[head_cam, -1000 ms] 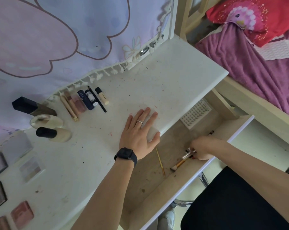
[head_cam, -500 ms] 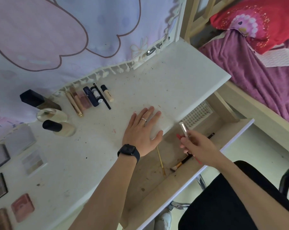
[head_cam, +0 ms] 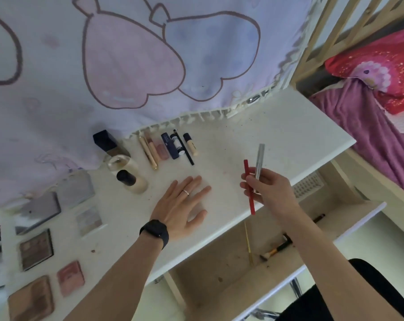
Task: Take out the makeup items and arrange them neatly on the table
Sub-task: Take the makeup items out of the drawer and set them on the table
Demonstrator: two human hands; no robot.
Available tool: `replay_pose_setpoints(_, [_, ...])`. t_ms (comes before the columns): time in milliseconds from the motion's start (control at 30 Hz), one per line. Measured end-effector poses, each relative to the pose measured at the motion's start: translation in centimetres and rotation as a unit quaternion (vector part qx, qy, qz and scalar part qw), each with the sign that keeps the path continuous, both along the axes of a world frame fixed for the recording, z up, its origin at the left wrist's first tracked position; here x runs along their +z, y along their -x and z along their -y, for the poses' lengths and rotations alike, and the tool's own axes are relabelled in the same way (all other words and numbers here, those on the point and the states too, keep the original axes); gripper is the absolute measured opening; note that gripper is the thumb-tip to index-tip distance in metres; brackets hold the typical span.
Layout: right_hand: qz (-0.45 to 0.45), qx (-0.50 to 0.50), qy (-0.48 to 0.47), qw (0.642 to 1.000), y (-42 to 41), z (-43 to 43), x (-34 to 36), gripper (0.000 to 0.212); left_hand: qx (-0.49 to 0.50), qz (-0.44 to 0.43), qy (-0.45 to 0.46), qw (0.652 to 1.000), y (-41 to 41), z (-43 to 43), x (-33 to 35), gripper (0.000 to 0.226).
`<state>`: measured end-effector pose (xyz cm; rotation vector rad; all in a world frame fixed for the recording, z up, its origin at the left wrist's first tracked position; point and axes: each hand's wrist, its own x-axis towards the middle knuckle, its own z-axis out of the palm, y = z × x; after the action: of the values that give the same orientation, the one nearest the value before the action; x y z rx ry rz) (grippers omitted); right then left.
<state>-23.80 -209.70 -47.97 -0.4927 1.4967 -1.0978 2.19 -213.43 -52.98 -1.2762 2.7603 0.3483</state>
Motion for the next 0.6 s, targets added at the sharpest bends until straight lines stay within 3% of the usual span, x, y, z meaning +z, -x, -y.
replay_pose_setpoints(133, [-0.2,0.071,-0.009,0.977,-3.3,6.9,-0.4,0.016,-0.013,-0.006,0.001,1.0,-1.0,0.1,-0.6,0.065])
replay_pose_setpoints(267, [-0.325,0.138,0.007,0.936,-6.5,12.8,-1.0,0.017,-0.008,-0.043,0.006,0.999,-1.3,0.4,-1.2,0.063])
replay_pose_setpoints(333, [-0.36,0.168,0.01,0.918,-7.9,14.8,-1.3,0.015,-0.006,-0.053,0.002,0.999,-1.5,0.5,-1.3,0.062])
replay_pose_setpoints(467, [-0.364,0.159,0.029,0.917,-9.1,16.6,-1.1,0.016,-0.005,-0.072,-0.007,0.997,-1.5,0.6,-1.3,0.06])
replay_pose_setpoints(600, [-0.469,0.184,0.014,0.864,-8.1,15.3,-1.5,0.023,-0.003,-0.081,-0.008,0.997,-1.5,0.7,-1.2,0.06])
